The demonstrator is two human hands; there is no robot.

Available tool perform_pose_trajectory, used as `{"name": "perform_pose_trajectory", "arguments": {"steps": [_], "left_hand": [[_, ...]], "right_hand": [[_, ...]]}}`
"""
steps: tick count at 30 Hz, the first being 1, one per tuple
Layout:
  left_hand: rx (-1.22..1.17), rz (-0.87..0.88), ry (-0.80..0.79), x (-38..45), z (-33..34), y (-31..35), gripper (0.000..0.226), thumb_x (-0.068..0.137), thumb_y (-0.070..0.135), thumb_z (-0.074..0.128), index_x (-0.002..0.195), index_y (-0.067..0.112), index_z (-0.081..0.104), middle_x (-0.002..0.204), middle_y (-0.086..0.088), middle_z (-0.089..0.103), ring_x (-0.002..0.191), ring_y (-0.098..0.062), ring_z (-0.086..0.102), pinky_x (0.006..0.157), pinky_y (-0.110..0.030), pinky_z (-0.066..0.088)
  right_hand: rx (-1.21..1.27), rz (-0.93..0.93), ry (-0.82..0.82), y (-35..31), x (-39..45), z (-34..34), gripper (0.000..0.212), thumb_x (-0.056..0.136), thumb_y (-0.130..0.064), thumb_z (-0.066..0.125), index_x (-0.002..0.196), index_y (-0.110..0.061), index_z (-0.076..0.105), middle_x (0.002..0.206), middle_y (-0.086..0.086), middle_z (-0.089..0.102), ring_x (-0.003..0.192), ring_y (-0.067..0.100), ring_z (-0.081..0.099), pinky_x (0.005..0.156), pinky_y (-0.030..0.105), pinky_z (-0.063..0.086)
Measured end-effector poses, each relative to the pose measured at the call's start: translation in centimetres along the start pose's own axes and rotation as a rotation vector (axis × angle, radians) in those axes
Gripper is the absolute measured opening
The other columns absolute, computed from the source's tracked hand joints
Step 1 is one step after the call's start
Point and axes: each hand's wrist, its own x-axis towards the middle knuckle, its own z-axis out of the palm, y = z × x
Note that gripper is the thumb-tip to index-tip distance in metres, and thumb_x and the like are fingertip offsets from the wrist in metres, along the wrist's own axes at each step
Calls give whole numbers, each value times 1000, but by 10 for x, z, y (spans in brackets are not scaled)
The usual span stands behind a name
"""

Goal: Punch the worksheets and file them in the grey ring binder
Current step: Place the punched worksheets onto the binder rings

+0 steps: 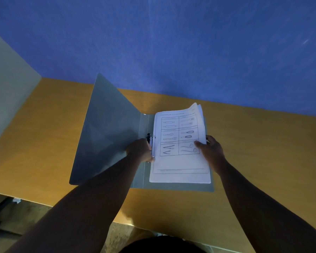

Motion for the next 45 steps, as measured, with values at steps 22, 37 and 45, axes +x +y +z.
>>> {"name": "perform_pose_trajectory", "arguments": {"steps": [22, 37, 45], "left_hand": [[-381, -31, 419, 8, 18, 4, 66, 70, 19, 86, 124, 11, 48, 124, -8, 57, 110, -27, 61, 82, -36, 53], [-398, -10, 423, 17, 30, -1, 66, 69, 17, 85, 125, 13, 51, 126, -8, 56, 113, -27, 58, 92, -37, 49], [-423, -17, 440, 20, 32, -2, 57, 75, 15, 80, 125, 14, 52, 125, -6, 58, 113, -27, 59, 92, -38, 51]], "right_hand": [[-404, 32, 119, 24, 11, 24, 40, 79, -19, 57, 118, -13, 64, 115, 8, 67, 101, 29, 63, 74, 23, 44], [-572, -16, 215, 28, 20, 31, 37, 78, -3, 50, 112, -9, 63, 115, 19, 49, 108, 36, 51, 82, 29, 44], [-607, 2, 232, 31, 22, 36, 44, 77, -3, 50, 119, -8, 62, 120, 18, 45, 112, 37, 46, 92, 37, 45]]}}
